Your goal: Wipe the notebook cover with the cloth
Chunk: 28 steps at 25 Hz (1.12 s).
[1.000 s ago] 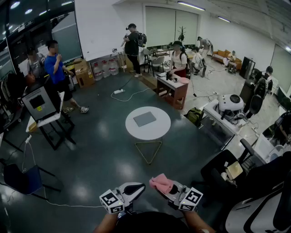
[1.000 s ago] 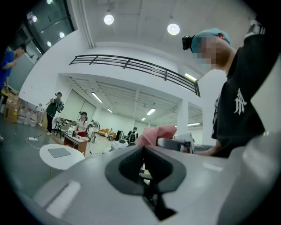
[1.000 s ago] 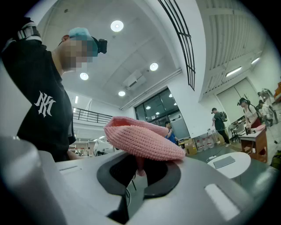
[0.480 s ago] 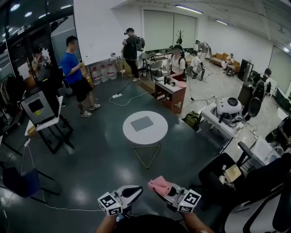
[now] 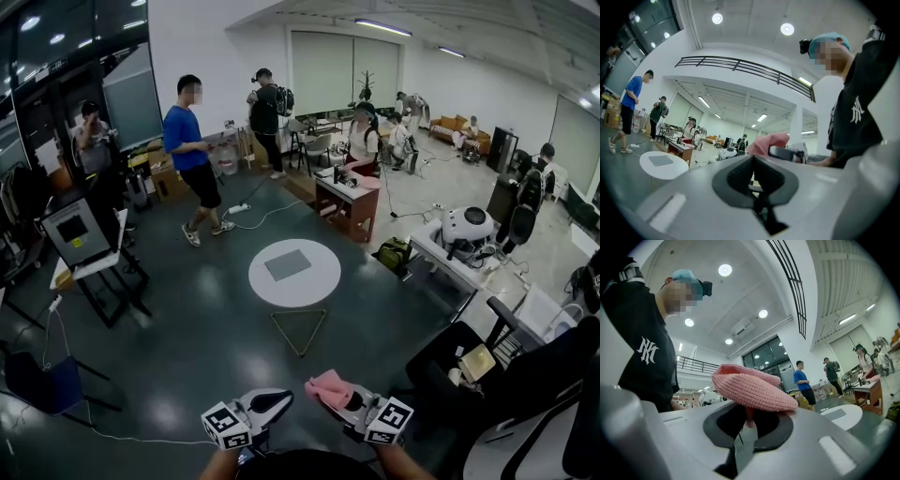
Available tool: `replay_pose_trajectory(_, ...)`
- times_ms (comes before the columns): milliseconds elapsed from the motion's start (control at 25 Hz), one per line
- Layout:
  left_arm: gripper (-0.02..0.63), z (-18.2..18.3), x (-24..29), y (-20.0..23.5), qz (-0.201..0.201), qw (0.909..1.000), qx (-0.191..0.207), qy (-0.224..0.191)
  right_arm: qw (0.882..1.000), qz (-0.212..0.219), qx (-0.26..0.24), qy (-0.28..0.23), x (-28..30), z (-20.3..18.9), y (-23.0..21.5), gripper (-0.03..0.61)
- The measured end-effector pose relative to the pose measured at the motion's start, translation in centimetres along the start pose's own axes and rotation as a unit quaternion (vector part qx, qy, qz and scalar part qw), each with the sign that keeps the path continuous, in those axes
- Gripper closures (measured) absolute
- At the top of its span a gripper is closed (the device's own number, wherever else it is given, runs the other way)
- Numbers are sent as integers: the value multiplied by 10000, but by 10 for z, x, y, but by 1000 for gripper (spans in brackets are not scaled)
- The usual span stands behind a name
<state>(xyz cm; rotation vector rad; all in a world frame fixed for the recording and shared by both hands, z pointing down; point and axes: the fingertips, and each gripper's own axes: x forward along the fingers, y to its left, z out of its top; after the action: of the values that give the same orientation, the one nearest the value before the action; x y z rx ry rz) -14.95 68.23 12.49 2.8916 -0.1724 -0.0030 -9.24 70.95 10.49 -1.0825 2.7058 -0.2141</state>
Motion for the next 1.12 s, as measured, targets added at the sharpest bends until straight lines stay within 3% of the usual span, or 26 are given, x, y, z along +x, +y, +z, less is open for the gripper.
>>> replay_pose_trajectory(1120, 611, -23, 33, -12, 474, 9987, -9, 201, 9995, 13, 283, -127, -59, -12, -24, 549)
